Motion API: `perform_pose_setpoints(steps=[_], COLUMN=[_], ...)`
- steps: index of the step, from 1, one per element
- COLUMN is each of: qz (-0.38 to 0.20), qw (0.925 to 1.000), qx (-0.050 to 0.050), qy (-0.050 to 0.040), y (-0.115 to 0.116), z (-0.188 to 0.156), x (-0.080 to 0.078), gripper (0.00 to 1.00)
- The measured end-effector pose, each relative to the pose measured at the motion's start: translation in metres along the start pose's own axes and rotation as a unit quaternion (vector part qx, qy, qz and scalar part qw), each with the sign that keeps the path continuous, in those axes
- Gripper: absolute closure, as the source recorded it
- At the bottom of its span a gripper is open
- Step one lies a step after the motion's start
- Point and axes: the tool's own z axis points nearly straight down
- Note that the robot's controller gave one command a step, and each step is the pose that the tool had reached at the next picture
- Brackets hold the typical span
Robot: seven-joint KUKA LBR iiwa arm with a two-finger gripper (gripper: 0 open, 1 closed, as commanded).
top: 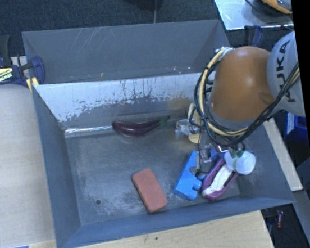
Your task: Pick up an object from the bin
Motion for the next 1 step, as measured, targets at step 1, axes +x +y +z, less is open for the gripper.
perform_pose_setpoints(steps=[1], qz=[-0.154], qw=[0.988], qx=[0.005], qy=[0.0026], y=[-0.0353], z=[0.0404], x=[0.0305], gripper=[0.0])
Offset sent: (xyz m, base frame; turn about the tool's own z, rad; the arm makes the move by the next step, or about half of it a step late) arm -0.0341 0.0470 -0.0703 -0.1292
